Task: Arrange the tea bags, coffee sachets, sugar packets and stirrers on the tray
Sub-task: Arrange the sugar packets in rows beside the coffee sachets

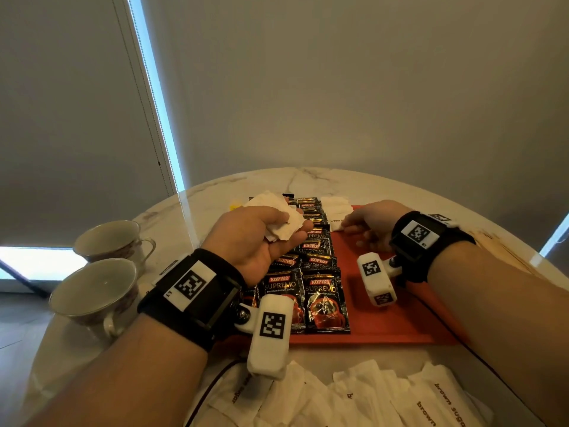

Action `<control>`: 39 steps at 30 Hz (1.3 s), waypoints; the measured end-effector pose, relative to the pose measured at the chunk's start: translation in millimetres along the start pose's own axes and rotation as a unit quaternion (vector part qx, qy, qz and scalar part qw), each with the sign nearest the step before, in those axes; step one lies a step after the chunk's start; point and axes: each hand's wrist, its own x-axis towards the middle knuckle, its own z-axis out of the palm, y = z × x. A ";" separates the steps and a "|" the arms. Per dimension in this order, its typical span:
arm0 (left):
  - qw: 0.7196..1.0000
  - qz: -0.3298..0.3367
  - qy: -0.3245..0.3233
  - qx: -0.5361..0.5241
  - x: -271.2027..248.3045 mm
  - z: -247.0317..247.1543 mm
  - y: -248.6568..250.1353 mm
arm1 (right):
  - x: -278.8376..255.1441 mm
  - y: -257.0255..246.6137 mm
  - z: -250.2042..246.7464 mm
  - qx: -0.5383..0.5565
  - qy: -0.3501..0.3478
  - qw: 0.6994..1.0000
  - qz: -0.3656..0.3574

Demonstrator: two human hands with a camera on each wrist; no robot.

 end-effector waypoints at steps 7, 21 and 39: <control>0.999 0.010 0.003 0.031 -0.8 1.9 -2.9 | -45.3 1.1 6.4 0.151 -0.120 0.971 -0.143; 0.991 0.047 -0.015 0.123 -3.7 2.2 -6.1 | -63.5 2.6 29.9 0.199 -0.228 0.929 -0.212; 0.991 0.078 0.061 0.088 -2.1 5.1 -4.0 | -60.3 5.9 33.7 0.241 -0.209 0.921 -0.225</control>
